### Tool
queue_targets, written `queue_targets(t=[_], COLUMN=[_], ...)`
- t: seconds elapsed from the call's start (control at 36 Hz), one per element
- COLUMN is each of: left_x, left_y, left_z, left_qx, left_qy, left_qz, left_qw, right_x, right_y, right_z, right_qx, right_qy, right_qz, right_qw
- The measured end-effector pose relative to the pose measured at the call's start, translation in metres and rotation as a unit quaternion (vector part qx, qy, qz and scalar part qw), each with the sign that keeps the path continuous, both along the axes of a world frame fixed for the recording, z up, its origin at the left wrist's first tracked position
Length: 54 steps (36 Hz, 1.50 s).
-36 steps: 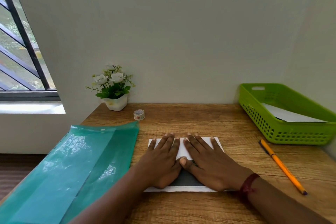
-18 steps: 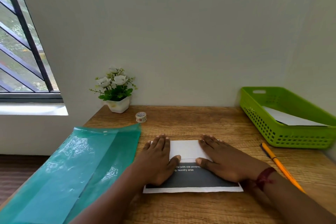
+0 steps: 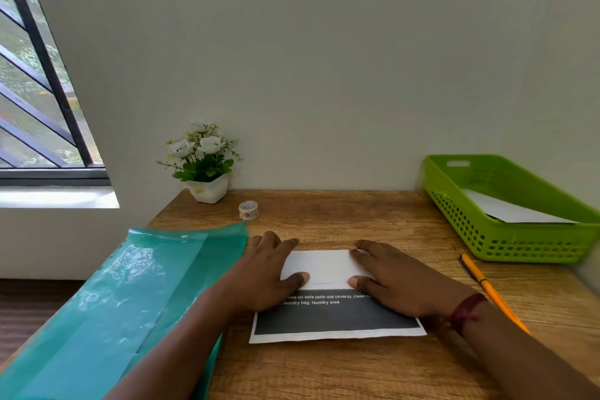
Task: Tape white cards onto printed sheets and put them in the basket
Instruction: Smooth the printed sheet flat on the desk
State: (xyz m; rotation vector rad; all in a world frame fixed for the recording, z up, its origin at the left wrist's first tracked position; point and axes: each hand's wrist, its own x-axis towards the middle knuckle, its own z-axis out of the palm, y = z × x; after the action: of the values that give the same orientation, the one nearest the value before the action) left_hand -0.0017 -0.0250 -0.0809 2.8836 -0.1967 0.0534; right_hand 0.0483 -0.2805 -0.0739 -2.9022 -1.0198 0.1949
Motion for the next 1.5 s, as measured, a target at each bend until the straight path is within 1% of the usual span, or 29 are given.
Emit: queue_targets(t=[0.39,0.64,1.06,1.5], left_x=[0.0056,0.0085,0.0091,0.0079], left_y=[0.0039,0.0057,0.0055,0.0038], left_z=[-0.0054,-0.0042,-0.004,-0.0051], left_qx=[0.007,0.012,0.015,0.001], left_qy=[-0.023,-0.016,-0.007,-0.002], left_qz=[0.001,0.007,0.001,0.002], left_qw=[1.0,1.0,1.0,1.0], right_x=[-0.0022,-0.0026,-0.0034,-0.0016], right_y=[0.0011,0.0024,0.003,0.0023], right_z=[0.0009,0.0004,0.0025,-0.0001], right_qx=[0.0,0.01,-0.003,0.007], right_qy=[-0.007,-0.014,-0.018,-0.016], right_qz=[-0.002,-0.002,0.0,0.0], right_qw=[1.0,1.0,1.0,1.0])
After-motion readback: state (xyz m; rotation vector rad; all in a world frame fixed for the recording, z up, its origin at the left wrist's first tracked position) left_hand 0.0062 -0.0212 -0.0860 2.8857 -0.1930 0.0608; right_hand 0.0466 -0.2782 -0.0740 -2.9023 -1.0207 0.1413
